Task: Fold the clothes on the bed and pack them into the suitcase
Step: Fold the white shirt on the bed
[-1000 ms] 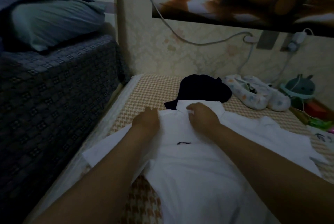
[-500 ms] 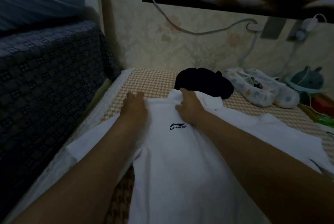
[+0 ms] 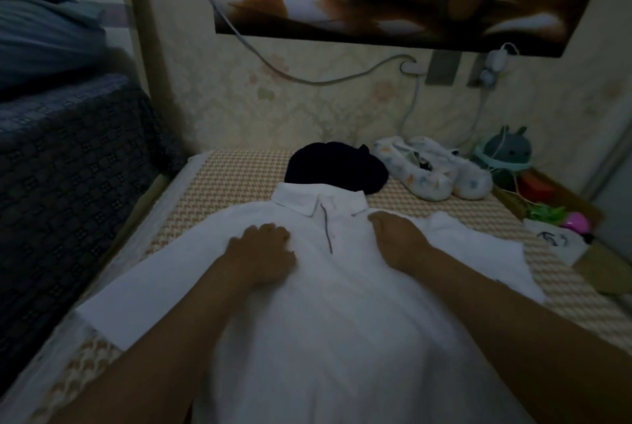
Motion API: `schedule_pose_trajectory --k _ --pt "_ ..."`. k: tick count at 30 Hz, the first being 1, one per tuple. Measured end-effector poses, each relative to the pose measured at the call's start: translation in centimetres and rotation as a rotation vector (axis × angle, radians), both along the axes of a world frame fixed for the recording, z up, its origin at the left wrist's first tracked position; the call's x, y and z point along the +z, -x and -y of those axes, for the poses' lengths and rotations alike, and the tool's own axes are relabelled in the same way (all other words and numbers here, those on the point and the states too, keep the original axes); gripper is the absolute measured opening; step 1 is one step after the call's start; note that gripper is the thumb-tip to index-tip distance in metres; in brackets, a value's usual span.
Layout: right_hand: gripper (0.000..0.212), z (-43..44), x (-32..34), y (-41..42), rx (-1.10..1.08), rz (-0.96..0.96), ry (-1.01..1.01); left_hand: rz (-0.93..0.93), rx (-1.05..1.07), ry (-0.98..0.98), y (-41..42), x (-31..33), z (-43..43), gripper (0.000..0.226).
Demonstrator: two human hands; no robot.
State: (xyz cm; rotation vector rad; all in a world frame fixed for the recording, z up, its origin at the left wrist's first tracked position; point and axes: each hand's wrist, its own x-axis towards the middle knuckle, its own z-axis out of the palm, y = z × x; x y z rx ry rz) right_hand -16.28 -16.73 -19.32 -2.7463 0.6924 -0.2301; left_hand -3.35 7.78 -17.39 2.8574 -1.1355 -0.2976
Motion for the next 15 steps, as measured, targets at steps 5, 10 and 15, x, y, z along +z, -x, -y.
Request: schedule_pose_trajectory --k 5,10,15 --pt "0.045 4.5 2.0 1.6 -0.176 -0.113 0.275 0.262 -0.089 0.526 1.3 1.2 5.1 0.023" --pt "0.049 7.4 1.2 2.7 -0.235 -0.214 0.373 0.124 -0.100 0.599 1.0 2.0 12.7 0.033" --pt "0.034 9.9 0.2 3.8 -0.192 0.025 0.235 0.138 0.055 0.254 -0.5 2.5 17.7 0.037"
